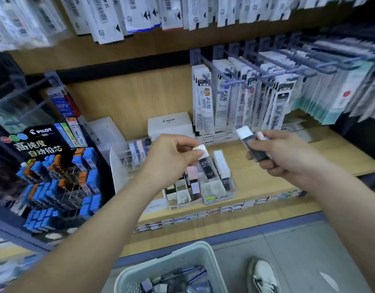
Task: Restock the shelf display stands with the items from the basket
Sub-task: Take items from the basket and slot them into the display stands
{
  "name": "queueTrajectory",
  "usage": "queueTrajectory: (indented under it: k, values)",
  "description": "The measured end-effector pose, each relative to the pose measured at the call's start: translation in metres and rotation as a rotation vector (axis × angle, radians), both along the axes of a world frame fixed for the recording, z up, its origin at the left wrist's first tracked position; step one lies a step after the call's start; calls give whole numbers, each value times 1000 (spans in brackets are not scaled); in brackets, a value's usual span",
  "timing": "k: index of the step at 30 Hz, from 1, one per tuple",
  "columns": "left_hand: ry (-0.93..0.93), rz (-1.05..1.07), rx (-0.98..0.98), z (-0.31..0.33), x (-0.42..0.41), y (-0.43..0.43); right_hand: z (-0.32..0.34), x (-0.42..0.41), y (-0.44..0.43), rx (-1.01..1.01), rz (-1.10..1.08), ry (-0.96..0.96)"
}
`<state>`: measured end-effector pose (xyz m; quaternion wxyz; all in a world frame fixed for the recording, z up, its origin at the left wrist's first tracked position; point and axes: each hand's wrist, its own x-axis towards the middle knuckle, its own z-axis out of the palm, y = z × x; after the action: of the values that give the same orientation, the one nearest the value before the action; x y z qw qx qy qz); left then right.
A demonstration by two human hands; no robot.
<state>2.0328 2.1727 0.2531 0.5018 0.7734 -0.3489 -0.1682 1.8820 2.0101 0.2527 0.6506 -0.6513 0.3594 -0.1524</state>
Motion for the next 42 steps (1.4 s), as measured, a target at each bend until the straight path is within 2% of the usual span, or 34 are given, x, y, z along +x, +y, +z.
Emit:
queueTrajectory:
  k: [7, 15, 18, 25, 27, 28, 29, 31, 32, 33, 36, 42]
  values:
    - [-168, -17, 145, -56, -15, -57, -33, -8, -11, -35, -5, 110]
    - [-321, -68, 242, -93, -18, -77, -39, -5, -18, 53, -21, 76]
    - [-446, -96, 261, -105, -21, -78, -42, -3, -17, 91, 2, 53]
    - [-582, -114, 331, -106, -21, -83, -43, 1, -16, 169, 1, -11]
    - [-547, -62, 346, -97, -21, -82, -43, 2, -16, 172, 2, -12]
    - [-438, -14, 289, -89, -20, -82, -44, 2, -16, 167, 1, -8]
    - [-238, 34, 195, -80, -20, -80, -44, 2, -16, 161, 2, -2]
    - [332, 74, -58, -56, -22, -75, -45, 3, -16, 157, 9, 2]
    - [513, 53, -145, -48, -22, -74, -45, 4, -15, 159, 21, 3]
    - [526, 13, -144, -42, -22, -73, -45, 5, -14, 161, 40, 4]
    - [309, -74, -60, -36, -25, -71, -44, 6, -13, 157, 85, 18]
    - [146, 32, -66, -50, -20, -67, -41, 11, -14, 170, -102, 73]
